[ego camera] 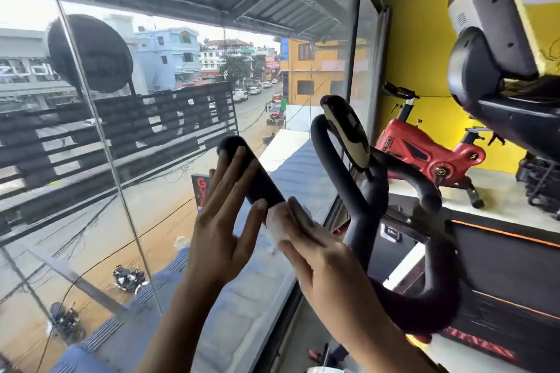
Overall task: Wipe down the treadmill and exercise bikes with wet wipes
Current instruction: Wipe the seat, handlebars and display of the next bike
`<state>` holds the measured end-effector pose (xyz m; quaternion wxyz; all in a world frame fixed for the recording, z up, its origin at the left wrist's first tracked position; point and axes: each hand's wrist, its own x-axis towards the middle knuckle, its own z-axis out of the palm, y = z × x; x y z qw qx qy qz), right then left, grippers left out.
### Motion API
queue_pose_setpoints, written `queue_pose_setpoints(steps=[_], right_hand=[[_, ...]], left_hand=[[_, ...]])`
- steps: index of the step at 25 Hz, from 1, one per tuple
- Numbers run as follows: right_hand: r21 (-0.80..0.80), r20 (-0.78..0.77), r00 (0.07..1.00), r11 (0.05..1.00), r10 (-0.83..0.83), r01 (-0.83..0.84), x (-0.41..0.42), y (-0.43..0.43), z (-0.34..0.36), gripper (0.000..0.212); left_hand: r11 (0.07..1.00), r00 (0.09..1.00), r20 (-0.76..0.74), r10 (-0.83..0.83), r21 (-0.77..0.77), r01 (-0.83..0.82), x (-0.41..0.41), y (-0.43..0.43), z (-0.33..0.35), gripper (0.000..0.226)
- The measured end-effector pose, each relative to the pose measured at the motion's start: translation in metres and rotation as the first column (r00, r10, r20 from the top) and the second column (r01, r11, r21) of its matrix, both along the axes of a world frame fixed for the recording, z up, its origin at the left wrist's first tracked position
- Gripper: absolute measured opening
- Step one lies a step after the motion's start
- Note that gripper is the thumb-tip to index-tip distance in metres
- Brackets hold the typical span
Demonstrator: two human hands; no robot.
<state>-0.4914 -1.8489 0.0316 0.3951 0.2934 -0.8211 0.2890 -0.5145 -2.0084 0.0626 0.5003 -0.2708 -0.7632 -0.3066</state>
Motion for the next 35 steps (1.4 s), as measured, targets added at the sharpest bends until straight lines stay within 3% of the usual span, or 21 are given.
queue_pose_setpoints(steps=[2, 4, 8, 12, 14, 16, 18, 21, 26, 30, 35], right_hand=[[0.150, -0.096, 0.984, 0.975, -0.152, 0.165, 0.019, 0.028, -0.020, 0.041], [0.245, -0.190, 0.964, 0.942, -0.183, 0.227, 0.032, 0.052, -0.037, 0.045], [0.320, -0.299, 0.953, 0.937, -0.042, 0.142, 0.040, 0.096, -0.056, 0.039], [0.341, -0.348, 0.924, 0.939, 0.159, -0.033, 0.026, 0.160, -0.080, 0.038], [0.326, -0.340, 0.907, 0.936, 0.248, -0.134, 0.008, 0.190, -0.093, 0.037], [0.195, -0.306, 0.922, 0.963, 0.239, -0.185, -0.018, 0.216, -0.097, 0.035], [0.031, -0.170, 0.962, 0.977, 0.212, -0.210, -0.044, 0.237, -0.087, 0.039], [-0.094, -0.010, 0.950, 0.945, 0.313, -0.312, -0.045, 0.232, -0.076, 0.040], [0.087, -0.057, 0.886, 0.887, 0.460, -0.454, -0.037, 0.227, -0.074, 0.033], [-0.060, 0.075, 0.914, 0.917, 0.398, -0.394, -0.048, 0.232, -0.065, 0.036], [0.129, 0.070, 0.895, 0.886, 0.440, -0.445, -0.034, 0.228, -0.065, 0.036]], left_hand=[[0.998, 0.999, -0.006, 0.043, -0.051, -0.044, 0.008, 0.012, -0.015, 0.044], [0.993, 0.997, -0.008, 0.073, -0.088, -0.073, 0.018, 0.032, -0.036, 0.041], [0.992, 0.992, 0.071, 0.108, -0.078, -0.102, 0.044, 0.083, -0.079, 0.040], [0.972, 0.961, 0.147, 0.232, 0.000, -0.235, 0.069, 0.131, -0.091, 0.047], [0.955, 0.941, 0.167, 0.294, -0.012, -0.297, 0.074, 0.149, -0.089, 0.051], [0.939, 0.921, 0.191, 0.340, -0.015, -0.344, 0.078, 0.166, -0.089, 0.052], [0.912, 0.890, 0.234, 0.392, 0.024, -0.409, 0.082, 0.182, -0.088, 0.051], [0.856, 0.834, 0.281, 0.476, 0.068, -0.512, 0.085, 0.197, -0.089, 0.049], [0.810, 0.787, 0.275, 0.552, 0.050, -0.585, 0.081, 0.205, -0.086, 0.051], [0.805, 0.780, 0.269, 0.565, 0.028, -0.593, 0.080, 0.206, -0.087, 0.055], [0.805, 0.781, 0.252, 0.572, 0.015, -0.594, 0.079, 0.205, -0.088, 0.052]])
